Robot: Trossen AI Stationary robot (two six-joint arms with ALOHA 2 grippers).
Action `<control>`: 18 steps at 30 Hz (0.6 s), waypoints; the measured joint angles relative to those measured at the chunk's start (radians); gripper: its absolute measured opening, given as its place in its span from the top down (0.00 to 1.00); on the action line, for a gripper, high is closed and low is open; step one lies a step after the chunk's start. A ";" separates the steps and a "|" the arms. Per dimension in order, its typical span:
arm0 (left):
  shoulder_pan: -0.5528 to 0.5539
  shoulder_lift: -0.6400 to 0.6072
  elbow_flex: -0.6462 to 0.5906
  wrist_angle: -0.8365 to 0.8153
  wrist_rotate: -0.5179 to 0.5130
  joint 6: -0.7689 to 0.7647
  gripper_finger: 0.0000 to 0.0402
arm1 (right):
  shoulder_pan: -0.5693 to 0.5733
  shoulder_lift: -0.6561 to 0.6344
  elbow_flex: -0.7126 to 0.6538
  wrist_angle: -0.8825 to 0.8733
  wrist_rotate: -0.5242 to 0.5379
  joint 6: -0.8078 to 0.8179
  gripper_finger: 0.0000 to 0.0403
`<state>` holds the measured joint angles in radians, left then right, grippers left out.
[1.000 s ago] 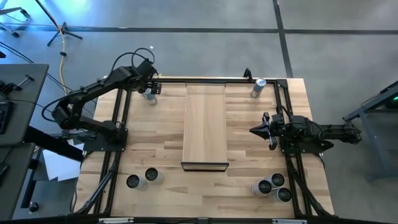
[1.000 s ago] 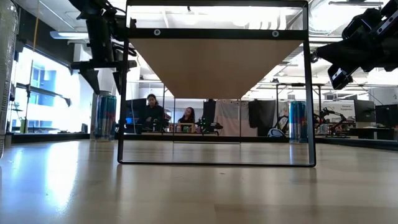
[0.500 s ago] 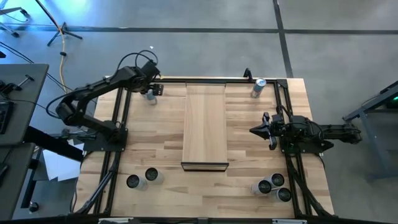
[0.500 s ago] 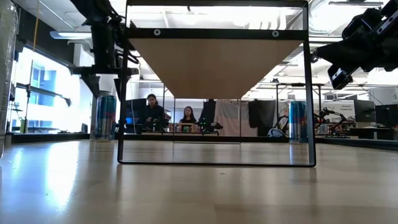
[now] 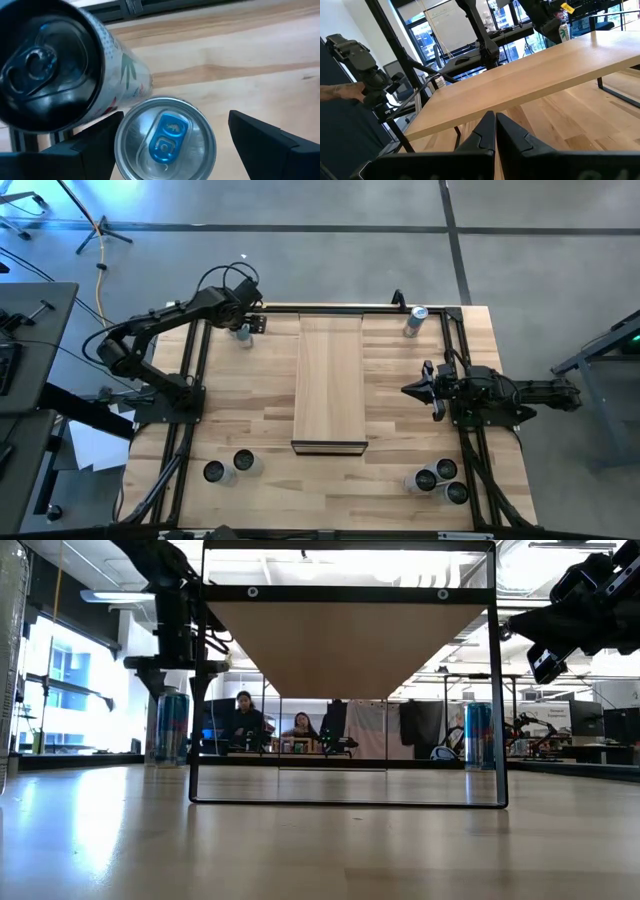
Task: Place canned beverage on shelf
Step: Put the top left blue soda can on the shelf
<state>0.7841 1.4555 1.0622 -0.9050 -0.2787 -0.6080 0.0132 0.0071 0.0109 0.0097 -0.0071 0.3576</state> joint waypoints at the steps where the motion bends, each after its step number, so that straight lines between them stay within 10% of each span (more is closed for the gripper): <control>1: 0.000 0.000 0.000 -0.001 0.000 -0.008 0.18 | 0.000 0.000 0.000 0.000 0.000 0.000 1.00; 18: 0.000 0.000 0.000 -0.010 -0.021 -0.035 0.30 | 0.000 0.000 0.000 0.000 0.000 0.000 1.00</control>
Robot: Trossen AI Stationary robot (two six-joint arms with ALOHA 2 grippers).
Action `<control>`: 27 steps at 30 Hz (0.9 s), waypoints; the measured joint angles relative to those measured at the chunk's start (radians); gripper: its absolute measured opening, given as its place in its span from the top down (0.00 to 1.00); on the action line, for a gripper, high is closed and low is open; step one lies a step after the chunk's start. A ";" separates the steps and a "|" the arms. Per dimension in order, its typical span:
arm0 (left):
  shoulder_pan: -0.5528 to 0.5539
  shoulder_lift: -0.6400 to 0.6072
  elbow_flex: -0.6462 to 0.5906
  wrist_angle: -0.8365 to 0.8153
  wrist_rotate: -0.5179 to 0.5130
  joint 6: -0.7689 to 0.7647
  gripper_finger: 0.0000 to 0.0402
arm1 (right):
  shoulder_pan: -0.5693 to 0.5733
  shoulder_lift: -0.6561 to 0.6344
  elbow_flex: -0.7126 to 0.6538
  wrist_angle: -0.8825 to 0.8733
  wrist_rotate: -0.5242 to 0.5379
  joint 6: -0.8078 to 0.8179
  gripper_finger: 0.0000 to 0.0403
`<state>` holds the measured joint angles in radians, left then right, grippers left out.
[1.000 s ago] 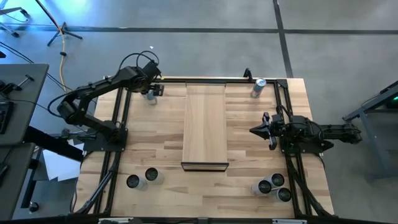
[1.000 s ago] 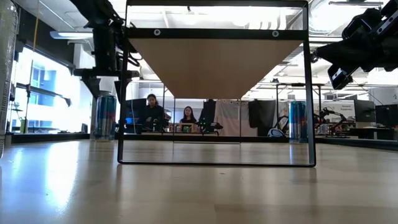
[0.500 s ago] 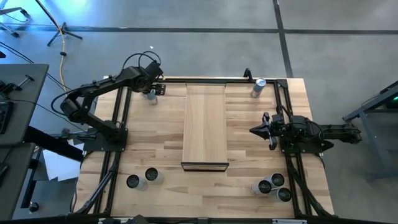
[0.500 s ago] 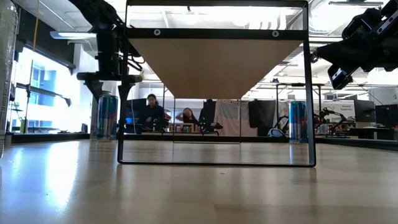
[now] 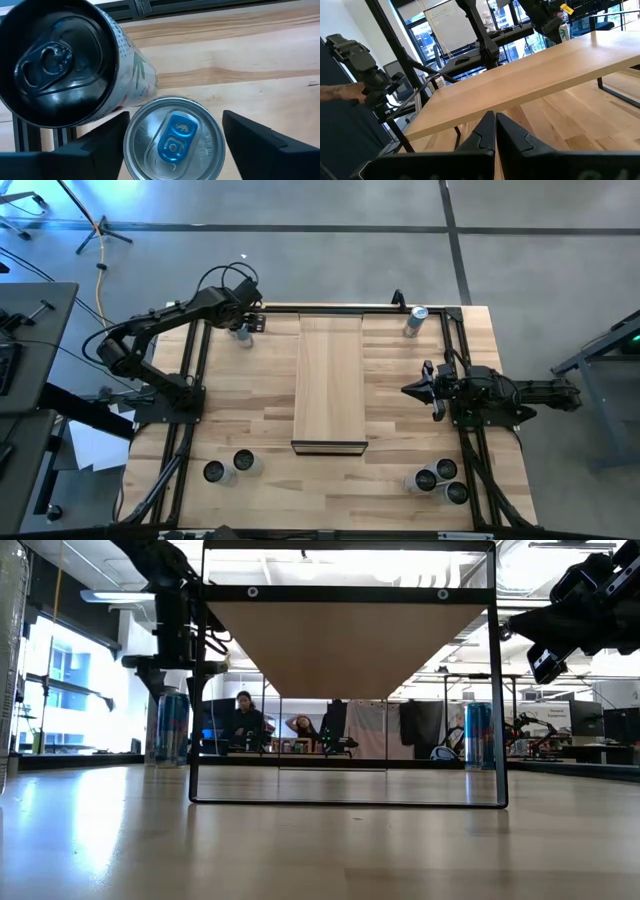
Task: Place canned beverage on shelf
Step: Put the top left blue soda can on the shelf
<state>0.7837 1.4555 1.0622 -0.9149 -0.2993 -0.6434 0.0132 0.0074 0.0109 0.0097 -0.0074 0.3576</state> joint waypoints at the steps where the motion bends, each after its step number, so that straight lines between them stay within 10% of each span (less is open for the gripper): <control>1: 0.000 0.000 0.000 -0.001 -0.001 0.000 0.32 | 0.000 0.000 0.000 0.000 0.000 0.000 1.00; 17: -0.022 -0.027 -0.002 -0.018 0.039 0.015 0.50 | 0.000 0.000 0.000 0.000 0.000 0.000 1.00; 27: -0.071 -0.252 0.004 -0.028 0.142 0.079 0.51 | 0.000 0.000 0.000 0.000 0.000 0.000 1.00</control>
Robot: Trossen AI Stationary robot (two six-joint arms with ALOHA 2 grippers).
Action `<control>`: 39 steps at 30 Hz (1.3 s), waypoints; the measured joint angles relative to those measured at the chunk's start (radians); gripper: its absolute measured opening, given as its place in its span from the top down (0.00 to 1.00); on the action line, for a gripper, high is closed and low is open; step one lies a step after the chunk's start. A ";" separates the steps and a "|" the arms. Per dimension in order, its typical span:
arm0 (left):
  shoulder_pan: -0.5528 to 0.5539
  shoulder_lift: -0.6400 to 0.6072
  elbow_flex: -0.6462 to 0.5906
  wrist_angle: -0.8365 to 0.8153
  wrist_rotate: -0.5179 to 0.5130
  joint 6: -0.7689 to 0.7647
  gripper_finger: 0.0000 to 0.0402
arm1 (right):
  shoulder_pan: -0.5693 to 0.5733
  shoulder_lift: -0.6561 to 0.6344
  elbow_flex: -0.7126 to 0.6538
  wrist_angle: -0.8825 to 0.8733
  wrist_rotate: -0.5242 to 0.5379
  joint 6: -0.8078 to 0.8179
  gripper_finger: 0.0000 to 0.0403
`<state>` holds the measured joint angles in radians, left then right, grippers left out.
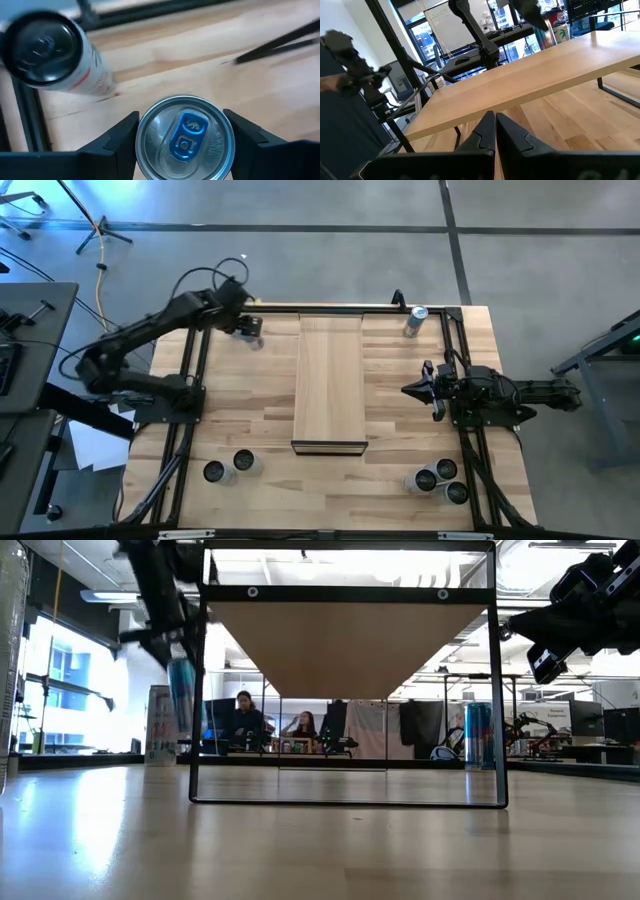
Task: Place canned beverage on shelf
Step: Put the top left blue soda can on the shelf
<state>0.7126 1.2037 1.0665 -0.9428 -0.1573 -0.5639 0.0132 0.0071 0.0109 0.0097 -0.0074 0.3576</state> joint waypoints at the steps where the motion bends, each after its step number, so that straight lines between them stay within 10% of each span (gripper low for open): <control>1: -0.008 -0.031 0.007 0.001 0.000 0.000 0.51 | 0.000 0.000 0.000 0.000 0.000 0.000 1.00; 12: -0.135 -0.279 0.049 0.319 0.061 0.018 0.51 | 0.000 0.000 0.000 0.000 0.000 0.000 1.00; 24: -0.303 -0.167 0.051 0.874 0.418 0.163 0.51 | 0.000 0.000 0.000 0.000 0.000 0.000 1.00; 39: -0.477 -0.133 -0.292 1.512 0.301 0.010 0.50 | 0.000 0.000 0.000 0.000 0.000 0.000 1.00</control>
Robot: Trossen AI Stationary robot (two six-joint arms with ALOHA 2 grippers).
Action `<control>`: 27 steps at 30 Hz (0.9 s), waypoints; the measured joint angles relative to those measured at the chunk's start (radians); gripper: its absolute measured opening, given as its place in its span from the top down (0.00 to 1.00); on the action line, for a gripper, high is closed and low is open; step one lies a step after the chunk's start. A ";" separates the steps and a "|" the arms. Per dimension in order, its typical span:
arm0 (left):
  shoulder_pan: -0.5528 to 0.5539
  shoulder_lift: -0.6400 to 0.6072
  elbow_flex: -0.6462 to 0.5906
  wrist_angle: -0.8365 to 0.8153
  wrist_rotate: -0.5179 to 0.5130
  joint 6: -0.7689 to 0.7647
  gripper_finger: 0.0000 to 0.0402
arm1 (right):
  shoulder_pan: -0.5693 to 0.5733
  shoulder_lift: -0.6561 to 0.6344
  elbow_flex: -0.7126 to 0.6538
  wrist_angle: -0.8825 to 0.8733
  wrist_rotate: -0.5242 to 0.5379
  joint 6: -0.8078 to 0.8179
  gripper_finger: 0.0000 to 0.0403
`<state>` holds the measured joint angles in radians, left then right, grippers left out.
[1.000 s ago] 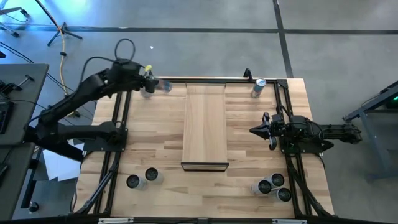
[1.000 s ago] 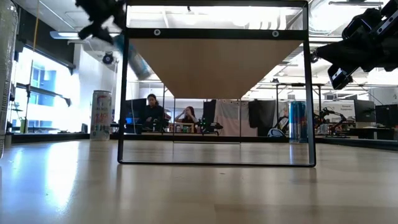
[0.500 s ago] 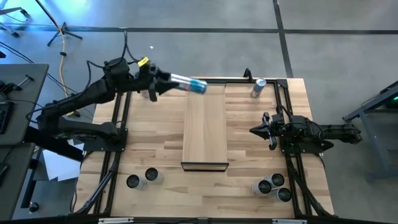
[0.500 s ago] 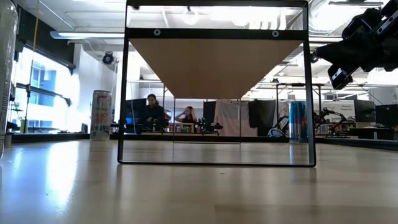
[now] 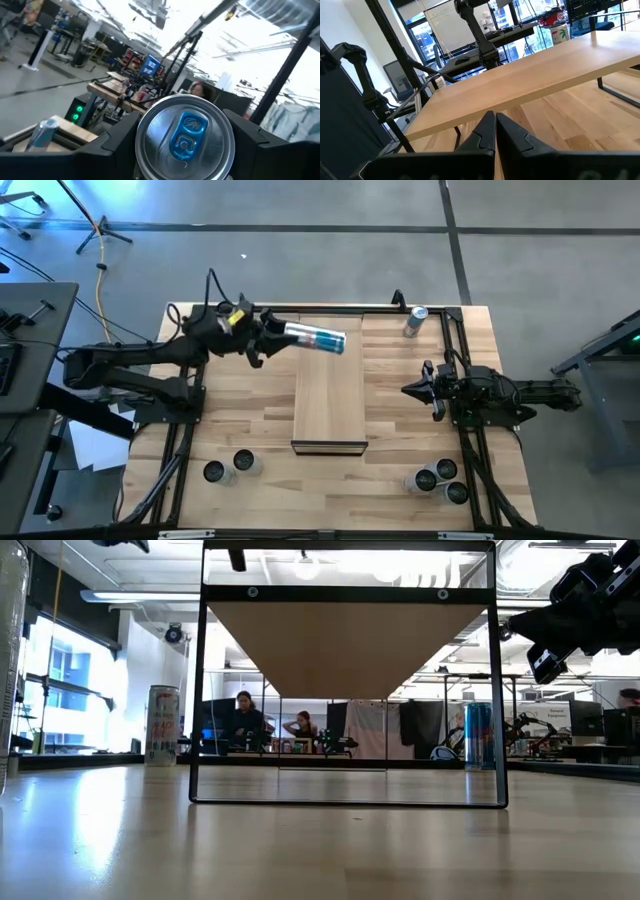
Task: Place canned beverage on shelf
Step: Put the top left blue soda can on the shelf
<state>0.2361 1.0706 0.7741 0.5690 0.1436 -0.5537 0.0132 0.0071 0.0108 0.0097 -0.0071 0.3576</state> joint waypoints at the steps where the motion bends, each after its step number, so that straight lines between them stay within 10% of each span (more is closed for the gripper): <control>1: -0.008 0.000 -0.004 0.005 -0.014 0.000 0.50 | 0.000 0.000 0.000 0.000 0.000 0.000 1.00; 15: -0.011 -0.002 0.016 -0.030 -0.077 0.008 0.49 | 0.000 0.000 0.000 0.000 0.000 0.000 1.00; 27: 0.133 0.225 0.643 -1.069 -0.039 0.277 0.49 | 0.000 0.000 0.000 0.000 0.000 0.000 1.00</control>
<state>0.3695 1.2953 1.4167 -0.4997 0.1042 -0.2769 0.0132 0.0071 0.0109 0.0096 -0.0071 0.3576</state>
